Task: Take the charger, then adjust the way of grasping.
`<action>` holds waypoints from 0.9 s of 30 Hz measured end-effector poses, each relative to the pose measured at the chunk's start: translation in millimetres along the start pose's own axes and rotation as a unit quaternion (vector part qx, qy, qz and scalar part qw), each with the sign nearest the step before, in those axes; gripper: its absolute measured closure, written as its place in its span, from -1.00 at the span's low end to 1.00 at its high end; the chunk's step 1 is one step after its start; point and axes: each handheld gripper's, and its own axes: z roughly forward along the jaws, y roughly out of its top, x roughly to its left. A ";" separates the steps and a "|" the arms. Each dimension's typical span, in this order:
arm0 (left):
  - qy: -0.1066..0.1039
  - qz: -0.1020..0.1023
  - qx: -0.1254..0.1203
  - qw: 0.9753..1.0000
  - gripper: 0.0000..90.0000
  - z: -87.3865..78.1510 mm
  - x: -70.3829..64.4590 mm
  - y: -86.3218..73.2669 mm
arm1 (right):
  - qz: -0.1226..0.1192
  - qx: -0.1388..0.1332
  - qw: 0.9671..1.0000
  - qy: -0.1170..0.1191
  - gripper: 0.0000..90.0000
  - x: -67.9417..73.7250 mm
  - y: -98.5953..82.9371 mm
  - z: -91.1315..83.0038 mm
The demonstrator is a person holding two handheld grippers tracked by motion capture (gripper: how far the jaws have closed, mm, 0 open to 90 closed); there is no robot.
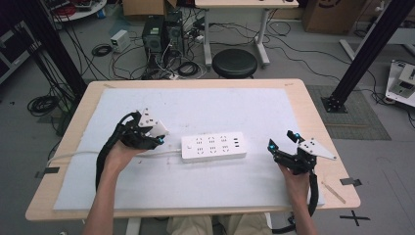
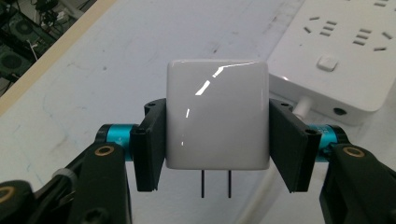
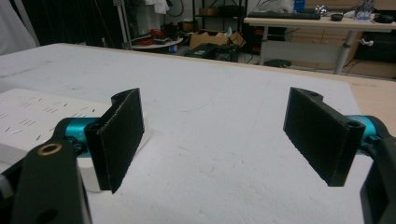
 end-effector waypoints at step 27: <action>0.027 -0.009 -0.097 0.995 -0.06 14.9 -90.1 12.7 | 0.001 0.006 1.000 0.023 -0.54 2.1 0.4 -0.8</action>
